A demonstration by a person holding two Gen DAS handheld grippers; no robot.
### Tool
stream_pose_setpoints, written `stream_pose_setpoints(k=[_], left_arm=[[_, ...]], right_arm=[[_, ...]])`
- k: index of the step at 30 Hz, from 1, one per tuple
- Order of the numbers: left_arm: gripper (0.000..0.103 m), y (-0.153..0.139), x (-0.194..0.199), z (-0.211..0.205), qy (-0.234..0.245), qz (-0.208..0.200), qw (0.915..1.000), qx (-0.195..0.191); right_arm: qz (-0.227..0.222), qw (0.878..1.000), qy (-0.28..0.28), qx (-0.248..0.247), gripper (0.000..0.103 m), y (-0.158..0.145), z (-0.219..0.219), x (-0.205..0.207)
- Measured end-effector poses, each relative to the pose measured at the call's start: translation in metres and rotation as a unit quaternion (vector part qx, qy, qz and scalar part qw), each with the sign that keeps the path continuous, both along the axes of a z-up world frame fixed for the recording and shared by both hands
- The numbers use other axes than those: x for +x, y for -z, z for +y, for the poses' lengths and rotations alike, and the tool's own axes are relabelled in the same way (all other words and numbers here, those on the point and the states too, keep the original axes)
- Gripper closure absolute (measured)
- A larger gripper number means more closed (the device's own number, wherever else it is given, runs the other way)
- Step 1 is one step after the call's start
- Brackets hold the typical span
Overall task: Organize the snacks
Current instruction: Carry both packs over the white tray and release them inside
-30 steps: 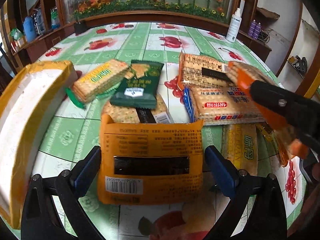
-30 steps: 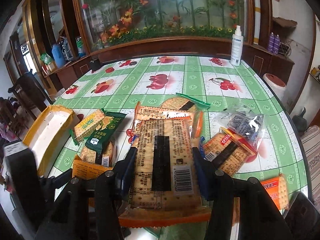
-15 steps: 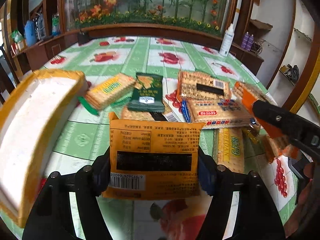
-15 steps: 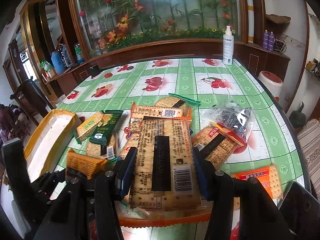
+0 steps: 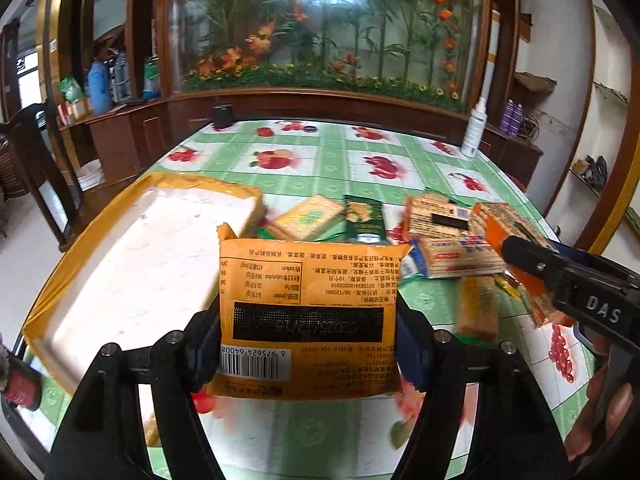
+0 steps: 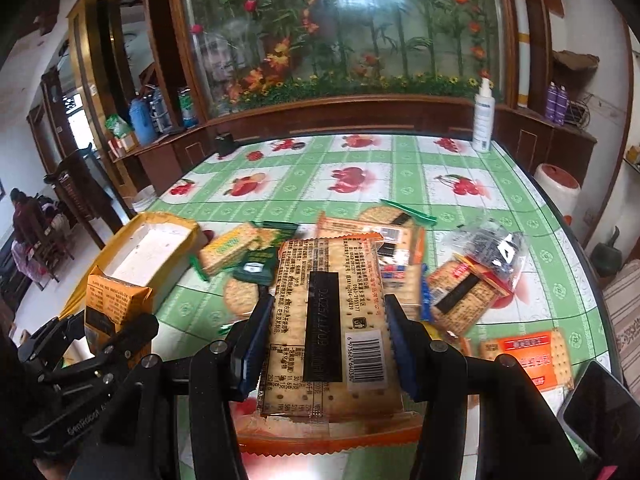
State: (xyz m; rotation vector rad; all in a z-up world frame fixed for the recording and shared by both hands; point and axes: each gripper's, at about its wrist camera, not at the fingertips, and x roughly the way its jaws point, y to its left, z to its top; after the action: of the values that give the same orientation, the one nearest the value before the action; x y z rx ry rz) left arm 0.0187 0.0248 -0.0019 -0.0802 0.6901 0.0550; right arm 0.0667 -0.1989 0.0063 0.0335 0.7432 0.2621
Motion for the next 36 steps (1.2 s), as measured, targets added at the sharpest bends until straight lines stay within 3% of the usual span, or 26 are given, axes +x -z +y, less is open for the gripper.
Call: stream_pose_setpoints(k=[17, 27, 36], left_arm=[[0.032, 0.004, -0.02, 0.094, -0.109, 0.0, 0.994, -0.007], [0.032, 0.027, -0.015, 0.166, -0.18, 0.043, 0.9826, -0.015], [0.032, 0.039, -0.007, 0.181, -0.192, 0.061, 0.9795, -0.011]], right_arm=[[-0.004, 0.996, -0.09, 0.012, 0.048, -0.002, 0.082, -0.013], [0.029, 0.979, -0.196, 0.036, 0.049, 0.017, 0.194, 0.0], [0.075, 0.971, -0.224, 0.041, 0.049, 0.048, 0.265, 0.03]])
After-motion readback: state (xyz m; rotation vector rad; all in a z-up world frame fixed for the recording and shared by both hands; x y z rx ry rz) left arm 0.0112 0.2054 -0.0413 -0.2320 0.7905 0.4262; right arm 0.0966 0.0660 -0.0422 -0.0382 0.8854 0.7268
